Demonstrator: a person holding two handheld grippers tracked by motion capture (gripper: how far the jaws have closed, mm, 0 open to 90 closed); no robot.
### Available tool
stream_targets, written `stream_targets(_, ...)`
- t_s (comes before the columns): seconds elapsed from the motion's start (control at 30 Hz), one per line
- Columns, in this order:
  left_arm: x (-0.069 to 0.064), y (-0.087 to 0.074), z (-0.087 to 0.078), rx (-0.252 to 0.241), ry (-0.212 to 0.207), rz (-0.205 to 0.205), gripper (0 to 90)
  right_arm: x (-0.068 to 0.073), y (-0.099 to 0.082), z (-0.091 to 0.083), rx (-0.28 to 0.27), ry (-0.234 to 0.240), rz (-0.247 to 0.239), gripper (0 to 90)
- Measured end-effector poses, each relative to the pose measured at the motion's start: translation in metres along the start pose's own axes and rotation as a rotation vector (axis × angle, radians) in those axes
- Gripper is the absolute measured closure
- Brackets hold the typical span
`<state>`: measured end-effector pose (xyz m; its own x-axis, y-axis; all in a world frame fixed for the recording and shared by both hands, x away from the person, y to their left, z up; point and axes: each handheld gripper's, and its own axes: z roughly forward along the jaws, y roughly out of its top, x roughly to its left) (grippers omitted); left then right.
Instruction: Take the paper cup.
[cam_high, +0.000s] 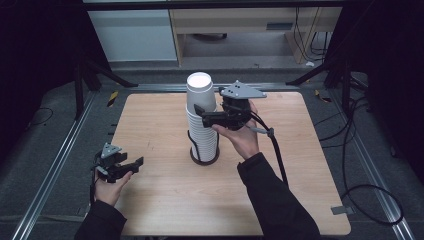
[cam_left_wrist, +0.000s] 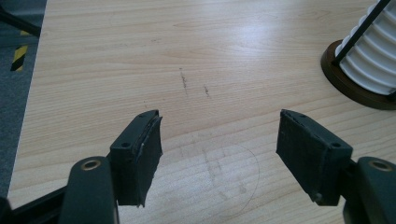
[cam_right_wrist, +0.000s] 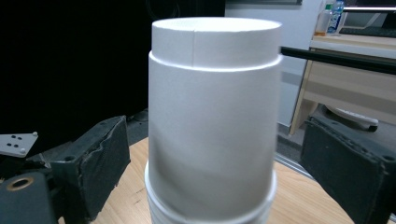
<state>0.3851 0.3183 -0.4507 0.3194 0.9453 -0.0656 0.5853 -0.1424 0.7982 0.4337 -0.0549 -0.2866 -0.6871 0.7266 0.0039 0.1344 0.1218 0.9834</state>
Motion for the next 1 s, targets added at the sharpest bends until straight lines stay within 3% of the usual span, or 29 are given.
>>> stream_targets(0.43,-0.001,0.0,0.0,-0.007,-0.009,0.008,30.0,0.003,-0.007,0.032,0.027,-0.011,0.024,7.5)
stream_targets(1.0,-0.001,0.0,0.001,0.0,-0.017,0.004,29.9,0.005,-0.011,0.045,0.027,-0.041,0.04,12.0)
